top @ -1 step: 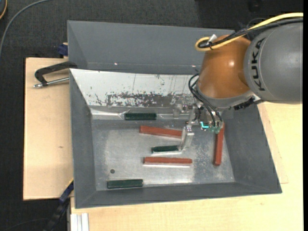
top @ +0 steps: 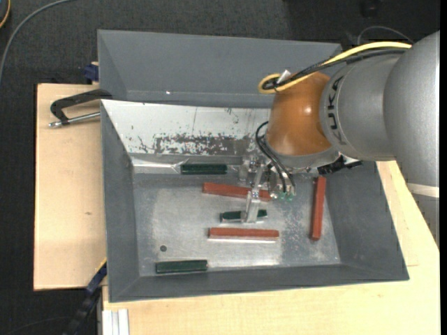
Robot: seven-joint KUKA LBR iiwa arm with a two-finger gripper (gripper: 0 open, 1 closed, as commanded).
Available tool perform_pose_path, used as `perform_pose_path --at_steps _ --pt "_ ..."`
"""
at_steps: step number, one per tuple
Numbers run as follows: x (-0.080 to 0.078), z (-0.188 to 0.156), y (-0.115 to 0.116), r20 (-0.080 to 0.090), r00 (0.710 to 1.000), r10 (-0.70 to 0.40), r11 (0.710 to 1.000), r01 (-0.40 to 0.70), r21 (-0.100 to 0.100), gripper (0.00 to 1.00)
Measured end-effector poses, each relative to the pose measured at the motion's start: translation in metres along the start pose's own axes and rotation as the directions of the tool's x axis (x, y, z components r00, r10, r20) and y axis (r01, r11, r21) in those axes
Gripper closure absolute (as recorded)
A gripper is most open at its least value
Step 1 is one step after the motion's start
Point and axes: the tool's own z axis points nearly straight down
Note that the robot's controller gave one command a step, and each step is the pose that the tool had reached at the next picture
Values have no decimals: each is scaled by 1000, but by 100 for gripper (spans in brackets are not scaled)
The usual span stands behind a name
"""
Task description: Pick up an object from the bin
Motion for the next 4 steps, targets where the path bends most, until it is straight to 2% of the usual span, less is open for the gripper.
perform_pose_path --at_steps 1,2,3,4 --pt "-3 -7 0 10 1000 0 1000 0 -2 100" --pt "-2 -4 0 10 1000 0 1000 0 -1 0" --pt "-3 -7 0 10 1000 0 1000 0 -1 100" --pt "-2 -4 0 10 1000 0 1000 0 -1 0"
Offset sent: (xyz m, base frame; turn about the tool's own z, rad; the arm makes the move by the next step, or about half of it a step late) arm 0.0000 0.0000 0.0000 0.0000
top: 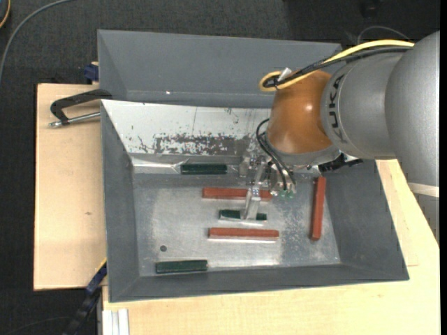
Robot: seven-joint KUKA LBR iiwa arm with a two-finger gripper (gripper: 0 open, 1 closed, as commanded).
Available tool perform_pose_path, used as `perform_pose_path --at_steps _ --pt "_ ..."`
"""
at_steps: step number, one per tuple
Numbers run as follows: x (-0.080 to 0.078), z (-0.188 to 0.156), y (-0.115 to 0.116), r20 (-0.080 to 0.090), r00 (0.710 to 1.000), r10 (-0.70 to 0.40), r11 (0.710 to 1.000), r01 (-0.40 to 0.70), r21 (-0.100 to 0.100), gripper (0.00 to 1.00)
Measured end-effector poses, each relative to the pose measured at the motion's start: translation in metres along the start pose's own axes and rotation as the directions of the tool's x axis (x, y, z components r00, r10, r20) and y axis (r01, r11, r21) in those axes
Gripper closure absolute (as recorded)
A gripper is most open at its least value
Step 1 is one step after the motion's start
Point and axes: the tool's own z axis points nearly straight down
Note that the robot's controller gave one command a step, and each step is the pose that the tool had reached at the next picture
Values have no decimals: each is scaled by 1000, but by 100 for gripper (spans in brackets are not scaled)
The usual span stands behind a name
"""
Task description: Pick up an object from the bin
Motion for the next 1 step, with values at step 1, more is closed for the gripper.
perform_pose_path --at_steps 1 --pt "38 1 -3 -3 928 -372 928 372 0 0"
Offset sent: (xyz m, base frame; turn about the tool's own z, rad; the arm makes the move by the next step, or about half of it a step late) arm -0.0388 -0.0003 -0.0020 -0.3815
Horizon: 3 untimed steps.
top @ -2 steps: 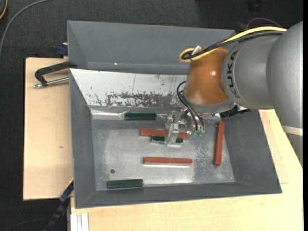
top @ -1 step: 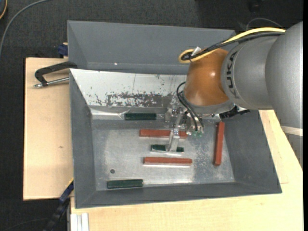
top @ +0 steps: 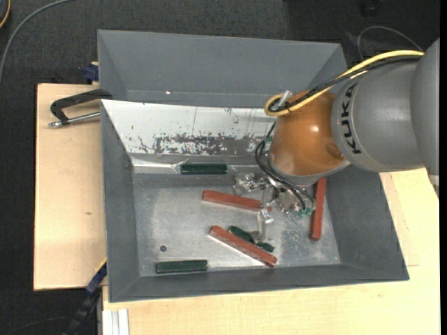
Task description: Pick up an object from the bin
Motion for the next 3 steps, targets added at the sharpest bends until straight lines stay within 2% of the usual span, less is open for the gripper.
perform_pose_path --at_steps 1,2,3 --pt "0 0 0 1 1000 2 1000 -2 0 100" --pt "25 0 3 0 877 -480 877 480 0 100" --pt "5 -153 22 10 777 -629 777 629 9 100"
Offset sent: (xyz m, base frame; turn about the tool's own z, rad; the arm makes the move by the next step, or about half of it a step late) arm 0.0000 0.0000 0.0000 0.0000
